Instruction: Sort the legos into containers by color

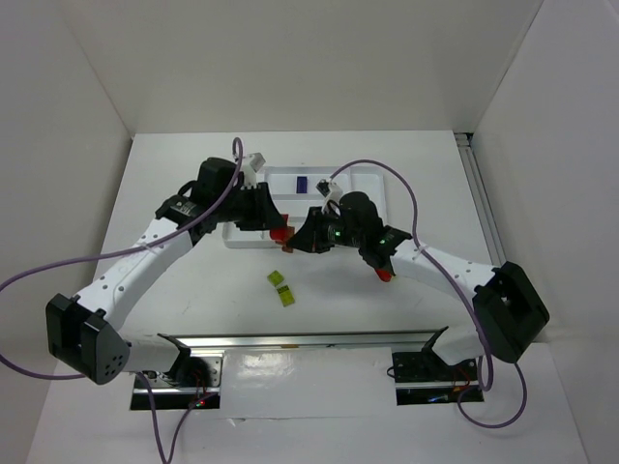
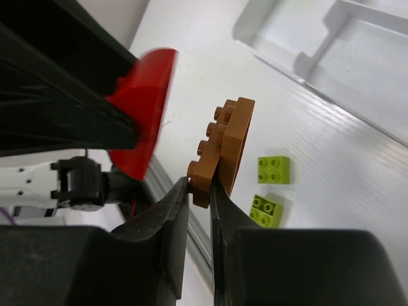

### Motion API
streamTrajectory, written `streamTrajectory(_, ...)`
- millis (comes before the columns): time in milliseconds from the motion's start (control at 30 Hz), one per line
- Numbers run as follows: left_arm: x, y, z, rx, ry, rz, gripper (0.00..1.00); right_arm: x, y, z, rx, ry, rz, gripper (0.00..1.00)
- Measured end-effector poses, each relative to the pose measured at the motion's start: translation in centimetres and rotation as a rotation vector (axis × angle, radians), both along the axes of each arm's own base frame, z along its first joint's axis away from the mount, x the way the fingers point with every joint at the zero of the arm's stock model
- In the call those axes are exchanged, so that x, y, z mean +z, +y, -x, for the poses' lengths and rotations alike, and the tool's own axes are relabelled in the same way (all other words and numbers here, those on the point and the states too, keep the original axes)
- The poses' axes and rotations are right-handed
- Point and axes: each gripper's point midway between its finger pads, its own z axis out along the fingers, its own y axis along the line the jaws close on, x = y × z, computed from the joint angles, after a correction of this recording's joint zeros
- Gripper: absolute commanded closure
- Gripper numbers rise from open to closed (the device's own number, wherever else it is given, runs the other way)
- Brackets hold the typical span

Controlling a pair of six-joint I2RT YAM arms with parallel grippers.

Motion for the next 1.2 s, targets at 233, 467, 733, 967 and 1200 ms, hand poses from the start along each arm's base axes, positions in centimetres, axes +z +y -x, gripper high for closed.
streamTrajectory(233,0.3,2.1,-3.6,0.08,0.014,-0.007,1.0,-2.1,-3.1,-1.5,-0.168,-0.012,0.161,0.85)
streamTrajectory(467,-3.4,1.6,-7.9,0.136,0.088,-0.112,1.0,0.0,-9.5,-2.9,-0.43,-0.108,0.314,0.85)
streamTrajectory(733,-9.3,-0.6,-11.5,0.168,0.189,-0.211,1.0,2.0,-14.3,-4.0,-0.618,-0.177,0.406,0.85)
streamTrajectory(967,-11.3,-2.4,-15.6,0.223,0.178,-0.238,1.0,1.3,-16.0,-4.2,-0.668,-0.169,0.467,0.85)
streamTrajectory(1200,-14.5,-3.3,-18.6,0.251,0.195,-0.285,0.5,1.1,-16.3,-4.1,-0.671,-0.165,0.482,0.85)
